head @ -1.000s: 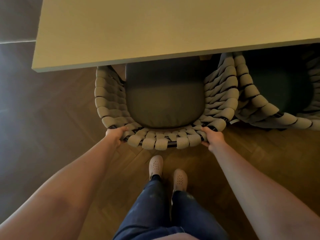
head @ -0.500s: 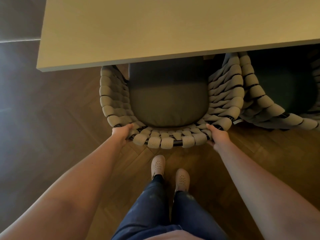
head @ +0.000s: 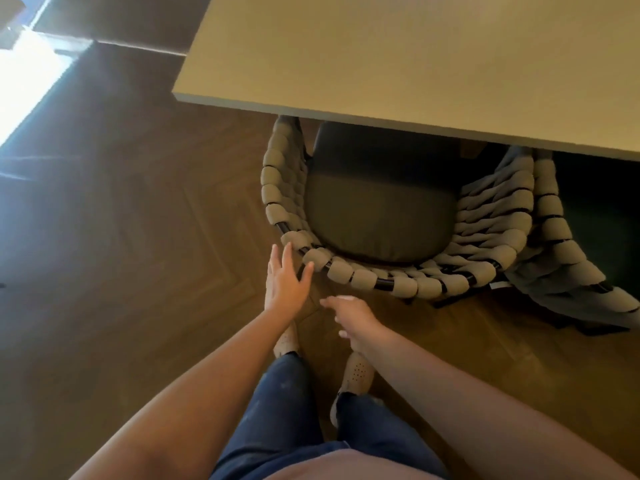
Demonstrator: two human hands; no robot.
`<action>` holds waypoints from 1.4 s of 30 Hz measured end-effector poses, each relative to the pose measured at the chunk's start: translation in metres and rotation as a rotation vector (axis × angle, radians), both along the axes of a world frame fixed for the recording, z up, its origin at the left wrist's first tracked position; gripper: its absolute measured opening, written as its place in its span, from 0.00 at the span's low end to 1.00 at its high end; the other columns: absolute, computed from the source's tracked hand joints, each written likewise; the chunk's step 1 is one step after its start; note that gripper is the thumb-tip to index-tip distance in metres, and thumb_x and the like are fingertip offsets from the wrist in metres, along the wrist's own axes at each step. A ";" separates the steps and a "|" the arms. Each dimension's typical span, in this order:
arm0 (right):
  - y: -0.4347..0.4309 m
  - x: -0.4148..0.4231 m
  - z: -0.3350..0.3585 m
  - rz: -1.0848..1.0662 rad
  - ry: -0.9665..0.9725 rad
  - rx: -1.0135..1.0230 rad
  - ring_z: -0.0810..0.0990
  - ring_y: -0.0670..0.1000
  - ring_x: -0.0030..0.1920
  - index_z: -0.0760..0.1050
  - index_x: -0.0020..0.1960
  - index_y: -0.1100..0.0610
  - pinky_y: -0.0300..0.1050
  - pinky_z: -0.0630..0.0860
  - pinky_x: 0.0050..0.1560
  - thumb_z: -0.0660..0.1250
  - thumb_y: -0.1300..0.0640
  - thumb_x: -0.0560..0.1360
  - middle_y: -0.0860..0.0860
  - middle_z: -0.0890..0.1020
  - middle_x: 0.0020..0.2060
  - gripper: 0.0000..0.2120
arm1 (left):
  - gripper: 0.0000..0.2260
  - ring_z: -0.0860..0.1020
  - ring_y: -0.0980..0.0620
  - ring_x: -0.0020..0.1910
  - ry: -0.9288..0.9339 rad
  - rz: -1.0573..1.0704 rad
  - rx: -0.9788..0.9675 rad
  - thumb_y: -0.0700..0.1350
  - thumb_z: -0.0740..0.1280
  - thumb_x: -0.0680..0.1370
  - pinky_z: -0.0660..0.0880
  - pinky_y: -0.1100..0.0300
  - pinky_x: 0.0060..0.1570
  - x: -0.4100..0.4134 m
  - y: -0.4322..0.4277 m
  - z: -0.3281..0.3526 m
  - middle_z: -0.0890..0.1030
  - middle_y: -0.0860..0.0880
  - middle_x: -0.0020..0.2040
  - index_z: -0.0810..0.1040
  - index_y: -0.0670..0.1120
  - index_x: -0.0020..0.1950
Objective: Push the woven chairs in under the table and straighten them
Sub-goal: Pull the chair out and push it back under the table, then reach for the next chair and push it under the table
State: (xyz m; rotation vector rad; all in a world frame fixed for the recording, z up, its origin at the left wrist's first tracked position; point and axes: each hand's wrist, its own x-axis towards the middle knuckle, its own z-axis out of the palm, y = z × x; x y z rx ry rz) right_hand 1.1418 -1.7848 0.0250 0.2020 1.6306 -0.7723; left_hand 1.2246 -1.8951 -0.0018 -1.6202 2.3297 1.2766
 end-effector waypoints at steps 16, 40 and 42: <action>-0.284 0.064 -0.001 0.925 0.932 -0.278 0.63 0.53 0.73 0.66 0.73 0.54 0.49 0.65 0.71 0.66 0.52 0.77 0.53 0.66 0.72 0.25 | 0.22 0.41 0.43 0.78 -0.395 -0.380 -0.404 0.57 0.53 0.83 0.38 0.41 0.74 0.147 -0.263 0.012 0.52 0.46 0.80 0.67 0.49 0.74; -0.699 0.001 -0.012 0.953 1.049 -0.224 0.53 0.55 0.78 0.62 0.76 0.56 0.51 0.59 0.75 0.68 0.47 0.76 0.55 0.56 0.78 0.32 | 0.25 0.40 0.40 0.78 -0.612 -0.526 -0.328 0.54 0.62 0.80 0.37 0.36 0.72 0.054 -0.713 0.035 0.49 0.41 0.79 0.64 0.47 0.74; -0.730 -0.024 -0.008 0.939 1.057 -0.199 0.54 0.55 0.78 0.61 0.76 0.55 0.51 0.59 0.75 0.67 0.47 0.77 0.55 0.56 0.78 0.32 | 0.24 0.40 0.40 0.78 -0.600 -0.536 -0.335 0.54 0.62 0.80 0.37 0.36 0.71 0.032 -0.750 0.040 0.50 0.41 0.79 0.66 0.47 0.74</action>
